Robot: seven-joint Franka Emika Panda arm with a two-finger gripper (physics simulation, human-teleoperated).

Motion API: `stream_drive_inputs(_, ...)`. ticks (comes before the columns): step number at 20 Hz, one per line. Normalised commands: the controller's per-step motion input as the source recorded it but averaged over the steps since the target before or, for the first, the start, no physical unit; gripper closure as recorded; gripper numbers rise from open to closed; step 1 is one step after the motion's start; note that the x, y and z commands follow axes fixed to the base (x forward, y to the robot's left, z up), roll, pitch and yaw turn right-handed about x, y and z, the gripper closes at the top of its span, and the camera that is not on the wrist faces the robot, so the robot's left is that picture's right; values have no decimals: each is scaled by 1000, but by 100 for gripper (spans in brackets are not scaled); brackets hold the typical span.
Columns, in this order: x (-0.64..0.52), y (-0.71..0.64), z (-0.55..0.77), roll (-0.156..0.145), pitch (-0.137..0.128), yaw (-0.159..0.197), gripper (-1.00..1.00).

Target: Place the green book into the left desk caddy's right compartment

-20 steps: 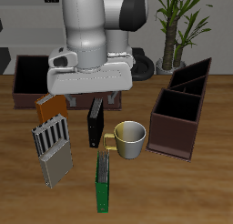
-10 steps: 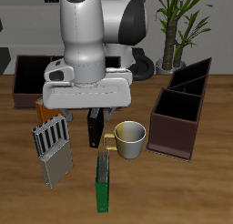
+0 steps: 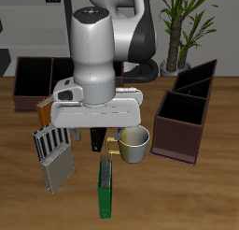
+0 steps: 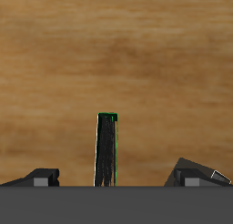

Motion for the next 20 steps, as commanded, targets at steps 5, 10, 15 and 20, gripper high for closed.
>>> stream_drive_inputs(5,65,1,-345,2,21,5,-100)
stream_drive_inputs(10,31,36,-321,-4,7,17,-100)
stream_drive_inputs(15,70,-55,-195,-16,20,-11,-100)
stream_drive_inputs(20,95,-23,-150,-9,41,-11,-100)
